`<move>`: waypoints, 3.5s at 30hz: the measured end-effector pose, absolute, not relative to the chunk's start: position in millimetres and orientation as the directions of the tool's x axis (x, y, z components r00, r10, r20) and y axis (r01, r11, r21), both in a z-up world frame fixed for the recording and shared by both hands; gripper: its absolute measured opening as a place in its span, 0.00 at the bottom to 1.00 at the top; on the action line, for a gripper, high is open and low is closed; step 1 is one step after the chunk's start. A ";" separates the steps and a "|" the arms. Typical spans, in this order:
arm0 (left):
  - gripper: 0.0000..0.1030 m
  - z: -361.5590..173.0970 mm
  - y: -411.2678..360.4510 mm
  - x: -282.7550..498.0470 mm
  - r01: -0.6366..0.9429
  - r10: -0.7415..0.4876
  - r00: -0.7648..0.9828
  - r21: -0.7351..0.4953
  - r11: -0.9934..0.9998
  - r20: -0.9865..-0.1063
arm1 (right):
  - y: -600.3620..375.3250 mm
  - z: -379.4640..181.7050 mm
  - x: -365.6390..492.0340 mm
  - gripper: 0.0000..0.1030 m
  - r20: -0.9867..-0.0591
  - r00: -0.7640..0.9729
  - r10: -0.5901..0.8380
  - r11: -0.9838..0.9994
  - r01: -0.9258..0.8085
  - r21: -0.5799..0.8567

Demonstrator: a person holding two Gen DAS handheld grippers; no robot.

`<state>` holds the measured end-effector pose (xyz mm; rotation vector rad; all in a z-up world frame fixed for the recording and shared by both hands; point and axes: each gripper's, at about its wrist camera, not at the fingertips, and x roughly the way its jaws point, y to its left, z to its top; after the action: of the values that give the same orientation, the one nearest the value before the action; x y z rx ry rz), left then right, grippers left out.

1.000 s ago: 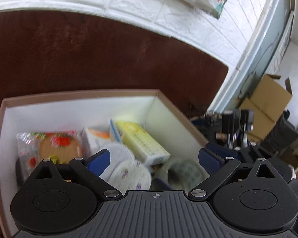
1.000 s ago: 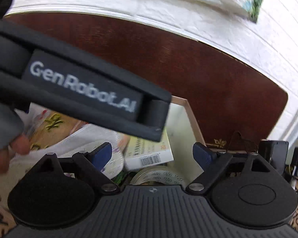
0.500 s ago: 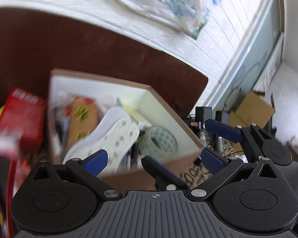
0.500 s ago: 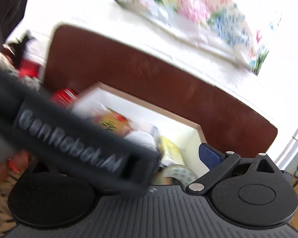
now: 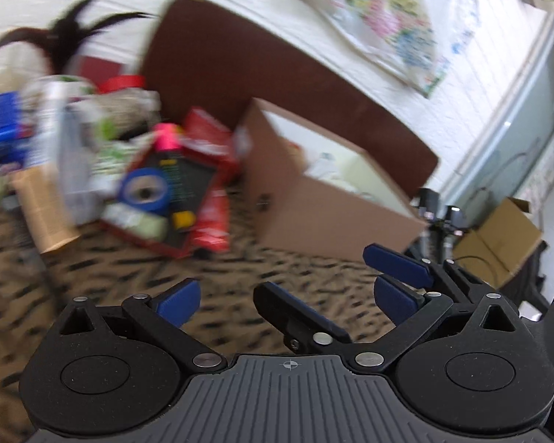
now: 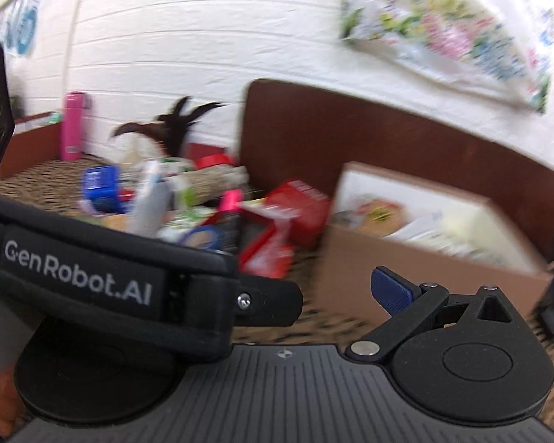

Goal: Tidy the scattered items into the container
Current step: 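Reach the left gripper to the black marker while the right gripper reaches the gold box, then close the left gripper on the black marker while the right gripper grasps the gold box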

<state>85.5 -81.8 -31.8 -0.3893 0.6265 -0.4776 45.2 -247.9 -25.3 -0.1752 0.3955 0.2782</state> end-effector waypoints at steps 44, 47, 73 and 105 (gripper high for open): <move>0.32 -99.2 79.5 134.2 -0.090 -0.265 0.736 -0.477 0.874 -0.623 | -90.4 -94.0 165.2 0.53 -0.618 0.687 0.382 0.876 -0.482 0.005; 0.32 -99.3 76.9 135.2 -0.073 -0.262 0.739 -0.460 0.885 -0.621 | -86.6 -96.4 168.0 0.37 -0.620 0.681 0.388 0.871 -0.491 0.006; 0.38 -89.7 51.3 91.5 0.069 -0.340 0.646 -0.392 0.917 -0.683 | -158.8 -80.4 69.8 0.34 -0.658 0.668 0.347 0.902 -0.430 0.040; 0.46 -87.0 22.1 99.9 0.105 -0.267 0.649 -0.265 0.959 -0.712 | -139.3 -89.9 100.5 0.34 -0.667 0.645 0.373 0.883 -0.467 0.043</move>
<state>99.9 22.1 -87.0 -0.2073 0.8396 -0.2130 100.5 -139.3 -89.9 -0.1380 0.7265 0.4800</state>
